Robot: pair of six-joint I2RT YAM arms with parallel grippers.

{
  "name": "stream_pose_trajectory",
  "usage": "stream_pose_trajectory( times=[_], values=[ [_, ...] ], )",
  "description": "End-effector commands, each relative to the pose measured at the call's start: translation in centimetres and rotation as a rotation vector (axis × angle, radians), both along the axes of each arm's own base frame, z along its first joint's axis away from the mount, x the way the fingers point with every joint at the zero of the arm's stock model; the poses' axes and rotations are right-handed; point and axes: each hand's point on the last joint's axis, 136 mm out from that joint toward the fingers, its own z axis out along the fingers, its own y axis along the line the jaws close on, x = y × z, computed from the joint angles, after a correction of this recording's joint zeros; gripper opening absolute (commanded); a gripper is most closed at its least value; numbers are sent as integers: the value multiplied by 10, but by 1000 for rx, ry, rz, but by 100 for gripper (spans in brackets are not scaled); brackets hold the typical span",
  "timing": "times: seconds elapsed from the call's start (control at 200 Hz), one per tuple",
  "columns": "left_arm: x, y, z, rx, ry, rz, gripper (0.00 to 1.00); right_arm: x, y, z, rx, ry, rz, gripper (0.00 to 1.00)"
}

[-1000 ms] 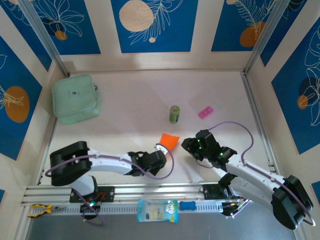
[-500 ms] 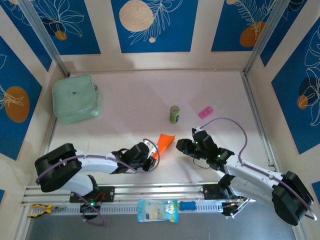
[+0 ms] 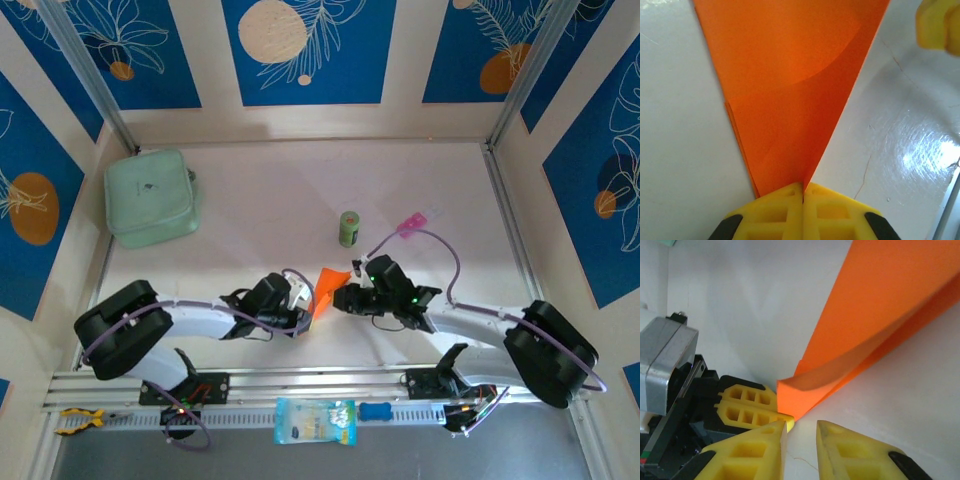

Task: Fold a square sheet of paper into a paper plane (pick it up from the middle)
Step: Perform the fifth fold on the wing at the bottom-center of the table.

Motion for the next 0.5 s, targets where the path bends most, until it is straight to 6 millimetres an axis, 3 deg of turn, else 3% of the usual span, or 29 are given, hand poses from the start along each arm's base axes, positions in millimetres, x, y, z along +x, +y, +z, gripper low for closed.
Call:
stream_pose_trajectory(
  times=[0.0,0.235,0.495],
  values=[
    [-10,0,-4,-15,82,-32,0,1,19,13,52,-35,74,22],
    [-7,-2,-1,-53,144,-22,0,12,32,4,45,5,80,18],
    [-6,-7,0,-103,212,-21,0,25,26,-12,36,48,8,17]
  ],
)
